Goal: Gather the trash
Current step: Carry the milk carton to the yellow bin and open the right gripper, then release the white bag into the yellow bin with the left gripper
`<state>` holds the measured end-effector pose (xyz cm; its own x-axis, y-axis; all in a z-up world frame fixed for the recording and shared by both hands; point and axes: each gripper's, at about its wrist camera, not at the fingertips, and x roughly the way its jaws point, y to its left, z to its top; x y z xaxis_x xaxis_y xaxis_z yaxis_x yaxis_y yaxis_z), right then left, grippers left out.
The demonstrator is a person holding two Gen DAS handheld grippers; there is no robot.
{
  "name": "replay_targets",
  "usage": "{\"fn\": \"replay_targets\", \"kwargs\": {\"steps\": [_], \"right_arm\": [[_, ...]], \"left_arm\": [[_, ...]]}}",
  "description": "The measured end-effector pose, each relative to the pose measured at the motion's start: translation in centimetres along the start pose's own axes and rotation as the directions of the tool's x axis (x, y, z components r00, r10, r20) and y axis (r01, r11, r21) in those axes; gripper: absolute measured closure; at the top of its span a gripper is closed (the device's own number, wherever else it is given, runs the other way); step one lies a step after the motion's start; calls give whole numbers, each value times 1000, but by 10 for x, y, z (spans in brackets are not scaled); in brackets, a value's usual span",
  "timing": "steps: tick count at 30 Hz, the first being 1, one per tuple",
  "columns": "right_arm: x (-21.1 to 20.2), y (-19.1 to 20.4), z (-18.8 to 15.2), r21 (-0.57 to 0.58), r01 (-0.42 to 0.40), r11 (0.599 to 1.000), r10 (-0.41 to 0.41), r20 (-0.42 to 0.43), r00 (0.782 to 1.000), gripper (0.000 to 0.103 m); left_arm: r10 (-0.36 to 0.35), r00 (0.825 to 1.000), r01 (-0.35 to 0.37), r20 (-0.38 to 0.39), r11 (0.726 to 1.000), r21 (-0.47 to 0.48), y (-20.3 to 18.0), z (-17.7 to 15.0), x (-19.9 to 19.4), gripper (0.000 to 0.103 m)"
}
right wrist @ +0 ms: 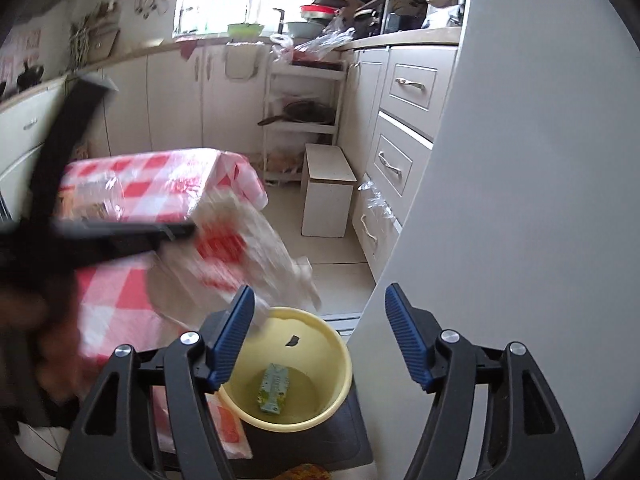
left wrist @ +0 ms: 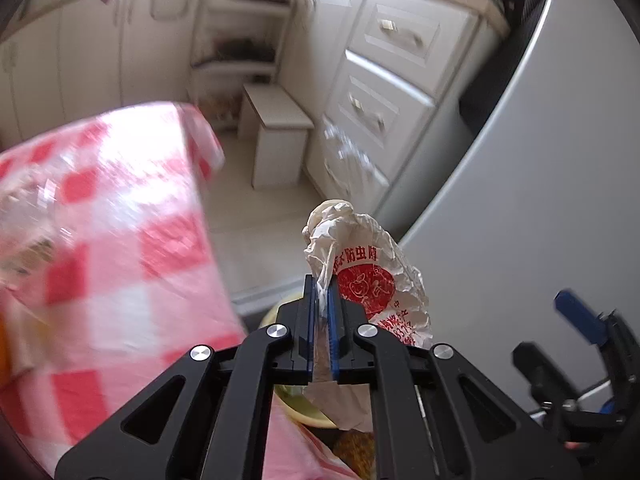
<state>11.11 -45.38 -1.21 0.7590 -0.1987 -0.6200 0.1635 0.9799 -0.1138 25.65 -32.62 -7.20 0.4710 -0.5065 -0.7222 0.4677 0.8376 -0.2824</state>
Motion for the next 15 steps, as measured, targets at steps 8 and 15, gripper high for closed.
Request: {"fn": "replay_targets", "kwargs": {"steps": [8,15], "right_arm": [[0,24,10,-26,-55,998,55,30,998,37],[-1,41,22,-15,-119,993,119,56,991,36]], "left_arm": [[26,999,-25,44,999,-45,23,2,-27,55],[87,982,-68,166,991,-119,68,5,-105,43]]}}
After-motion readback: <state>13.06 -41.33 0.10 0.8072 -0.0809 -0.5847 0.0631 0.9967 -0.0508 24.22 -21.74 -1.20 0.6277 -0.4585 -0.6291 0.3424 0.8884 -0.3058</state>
